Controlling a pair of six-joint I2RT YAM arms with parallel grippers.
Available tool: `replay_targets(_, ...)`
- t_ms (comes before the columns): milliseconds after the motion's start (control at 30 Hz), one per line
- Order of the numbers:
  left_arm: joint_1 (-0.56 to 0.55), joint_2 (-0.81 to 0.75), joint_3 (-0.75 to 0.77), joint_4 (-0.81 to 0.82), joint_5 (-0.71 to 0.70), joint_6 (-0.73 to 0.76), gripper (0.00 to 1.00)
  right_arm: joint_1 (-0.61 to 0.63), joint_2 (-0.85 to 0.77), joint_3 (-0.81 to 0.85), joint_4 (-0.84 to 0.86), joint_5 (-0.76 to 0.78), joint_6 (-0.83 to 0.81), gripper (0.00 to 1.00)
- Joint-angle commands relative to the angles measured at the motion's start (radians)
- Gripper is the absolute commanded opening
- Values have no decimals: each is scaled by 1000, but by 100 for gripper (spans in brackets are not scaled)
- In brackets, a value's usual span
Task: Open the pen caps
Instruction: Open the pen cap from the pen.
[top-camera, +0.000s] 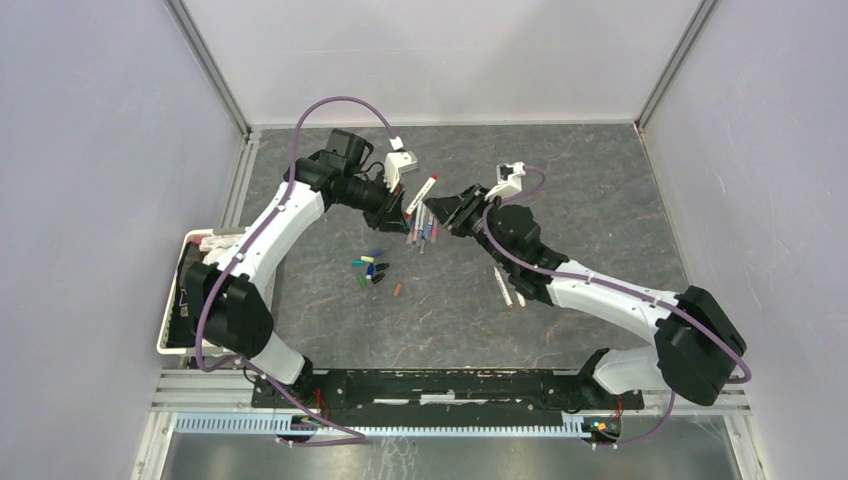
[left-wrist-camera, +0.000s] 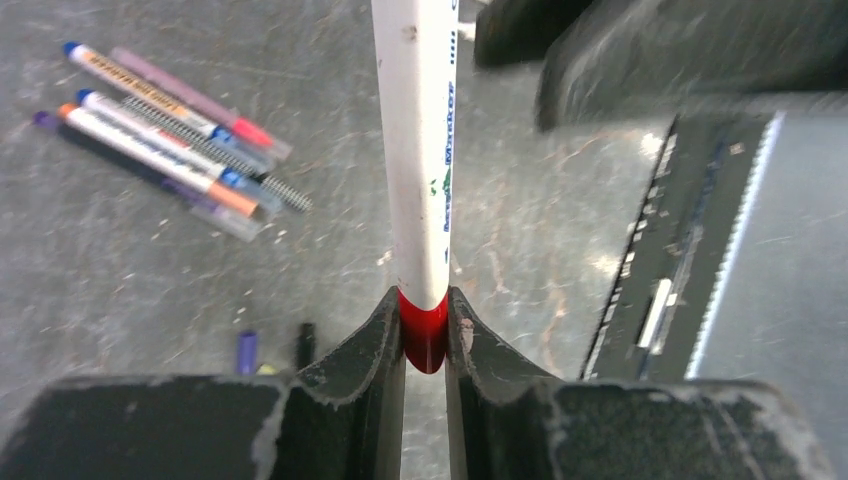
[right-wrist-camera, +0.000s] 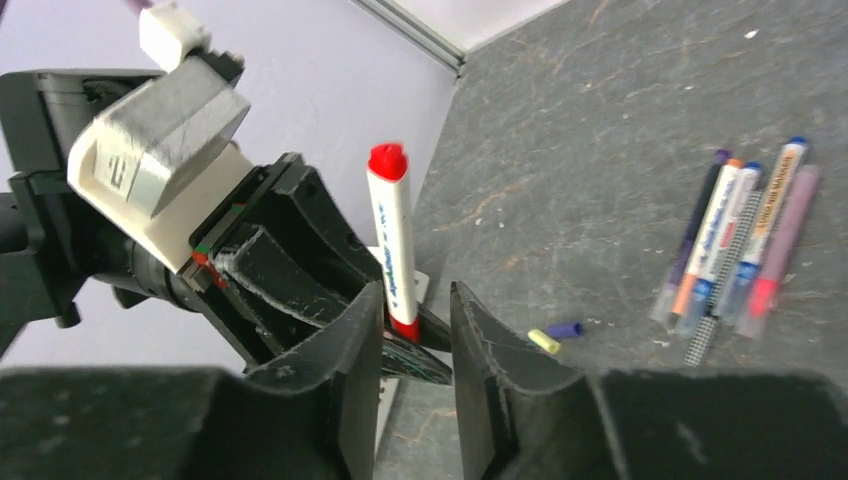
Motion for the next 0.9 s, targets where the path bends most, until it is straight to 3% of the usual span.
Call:
replay_targets(0, -3, -63, -19, -13, -134, 159, 2, -87, -64, 30, -134, -183, -58, 41)
replay_targets(167, -5, -63, -29, -50, -222, 244, 2, -185, -60, 101, -295, -405, -156, 54)
replay_targets(333, -24, -76, -58, -76, -302, 346, 2, -238, -2, 236, -488, -600, -297, 60)
replay_targets(500, -53, -100, -79, -130, -325, 449, 2, -261, 46, 326, -624, -743, -421, 63)
replay_targets(867, -139, -116, -110, -213, -370, 564, 2, -279, 122, 379, -707, -960, -525, 64)
